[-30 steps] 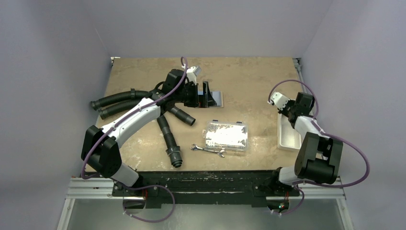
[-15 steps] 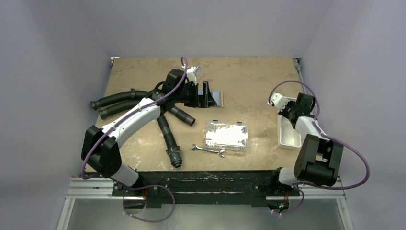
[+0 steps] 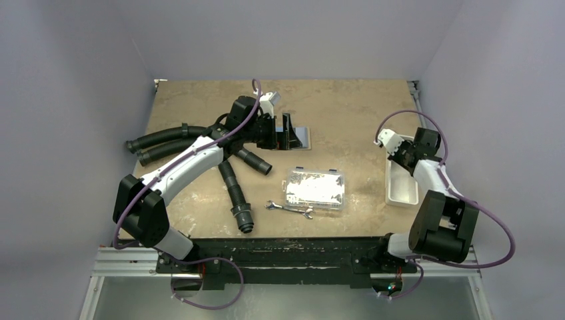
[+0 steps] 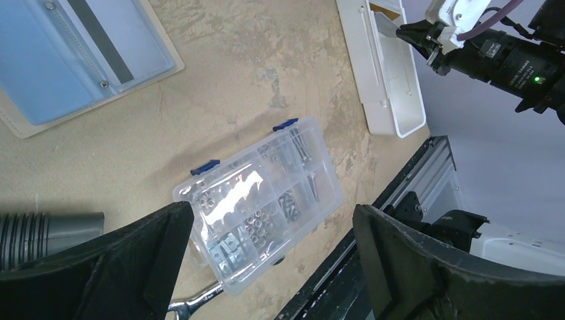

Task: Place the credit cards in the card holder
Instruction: Pick up the credit card from the storage box.

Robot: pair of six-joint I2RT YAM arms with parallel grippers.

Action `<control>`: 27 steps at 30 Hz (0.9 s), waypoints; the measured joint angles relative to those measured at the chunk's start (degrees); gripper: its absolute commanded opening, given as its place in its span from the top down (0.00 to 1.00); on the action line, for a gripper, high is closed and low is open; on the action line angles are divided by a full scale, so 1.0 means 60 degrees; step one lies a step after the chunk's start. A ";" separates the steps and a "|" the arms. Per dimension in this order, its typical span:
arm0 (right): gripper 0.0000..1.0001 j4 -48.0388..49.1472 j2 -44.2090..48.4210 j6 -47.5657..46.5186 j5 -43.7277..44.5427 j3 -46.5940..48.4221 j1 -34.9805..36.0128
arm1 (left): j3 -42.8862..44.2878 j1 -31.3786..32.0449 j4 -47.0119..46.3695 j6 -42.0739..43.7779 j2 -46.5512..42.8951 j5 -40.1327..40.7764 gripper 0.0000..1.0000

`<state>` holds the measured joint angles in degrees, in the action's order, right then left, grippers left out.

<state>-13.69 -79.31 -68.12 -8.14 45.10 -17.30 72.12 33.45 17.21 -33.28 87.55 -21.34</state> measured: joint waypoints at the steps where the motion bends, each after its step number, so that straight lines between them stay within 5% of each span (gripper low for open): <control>1: 1.00 -0.0066 0.0066 0.0007 -0.0007 0.0000 -0.0015 | 0.0000 0.0007 0.0000 0.0000 0.0000 -0.0004 0.01; 12: 1.00 -0.0350 0.1297 0.0816 -0.0240 -0.0208 -0.0335 | 0.0000 0.0018 -0.0004 -0.0004 0.0000 -0.0073 0.01; 27: 1.00 0.0488 0.4503 0.5053 0.0025 -0.1698 -0.0328 | 0.0000 0.0066 -0.0073 -0.0015 0.0000 -0.0200 0.01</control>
<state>-10.76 -52.29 -37.80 -7.99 34.92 -19.27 72.12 33.85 16.78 -33.36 87.55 -22.55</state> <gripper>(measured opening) 0.020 0.994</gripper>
